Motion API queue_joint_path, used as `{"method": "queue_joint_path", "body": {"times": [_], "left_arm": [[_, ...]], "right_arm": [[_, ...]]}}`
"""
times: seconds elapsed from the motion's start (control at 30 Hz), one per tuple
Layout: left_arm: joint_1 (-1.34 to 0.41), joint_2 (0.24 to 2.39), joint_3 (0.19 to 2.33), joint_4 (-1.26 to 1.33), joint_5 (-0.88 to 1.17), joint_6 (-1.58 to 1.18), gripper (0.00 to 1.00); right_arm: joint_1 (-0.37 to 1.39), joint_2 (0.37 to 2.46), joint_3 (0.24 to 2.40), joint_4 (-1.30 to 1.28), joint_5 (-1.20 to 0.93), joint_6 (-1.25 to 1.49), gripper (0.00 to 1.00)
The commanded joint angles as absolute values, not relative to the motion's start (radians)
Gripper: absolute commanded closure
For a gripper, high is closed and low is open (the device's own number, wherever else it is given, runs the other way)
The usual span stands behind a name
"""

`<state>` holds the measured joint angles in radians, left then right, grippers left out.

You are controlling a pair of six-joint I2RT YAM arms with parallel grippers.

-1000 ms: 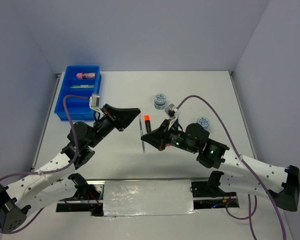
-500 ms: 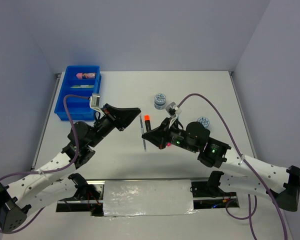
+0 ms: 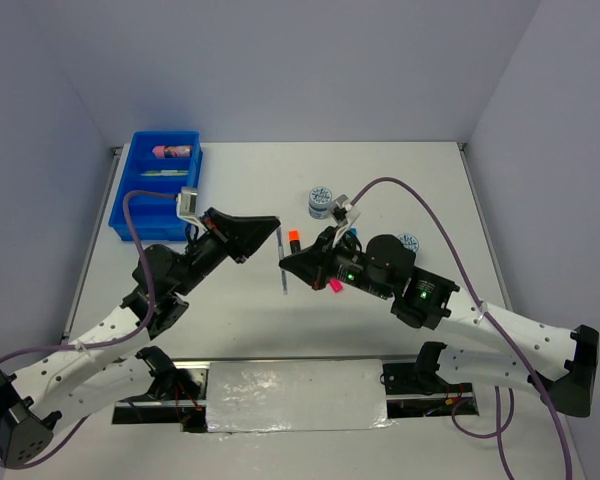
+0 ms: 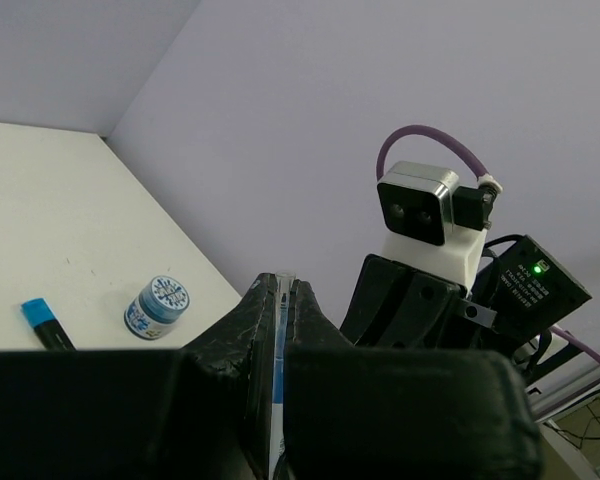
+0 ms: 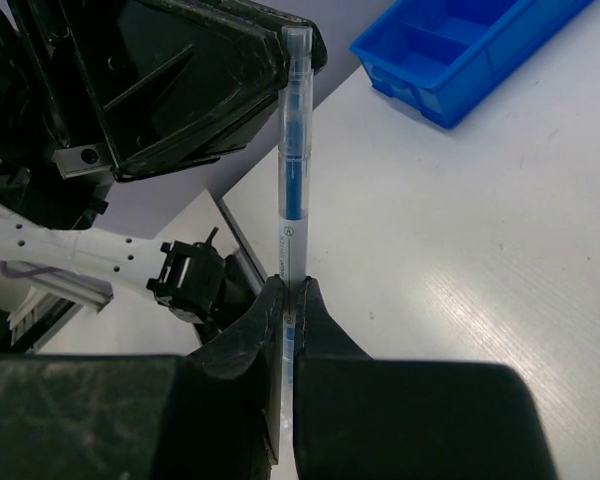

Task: Sort the stationery into containers
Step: Close the pen cap on the pen.

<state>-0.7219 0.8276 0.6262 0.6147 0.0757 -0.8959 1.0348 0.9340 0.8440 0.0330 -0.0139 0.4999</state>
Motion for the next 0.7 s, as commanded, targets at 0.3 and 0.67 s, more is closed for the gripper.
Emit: {"method": "queue_joint_path", "body": {"times": [0.3,0.67], "left_arm": [[-0.723,0.818,0.666,0.554,0.144,-0.796,0.37],[-0.724,0.897,0.716,0.620,0.350,-0.769,0.79]], "right_arm": [[1.042,0.908,0.908,0.126,0.006,0.388,1.00],[1.042,0.930,0.928,0.114,0.005,0.387,1.00]]}}
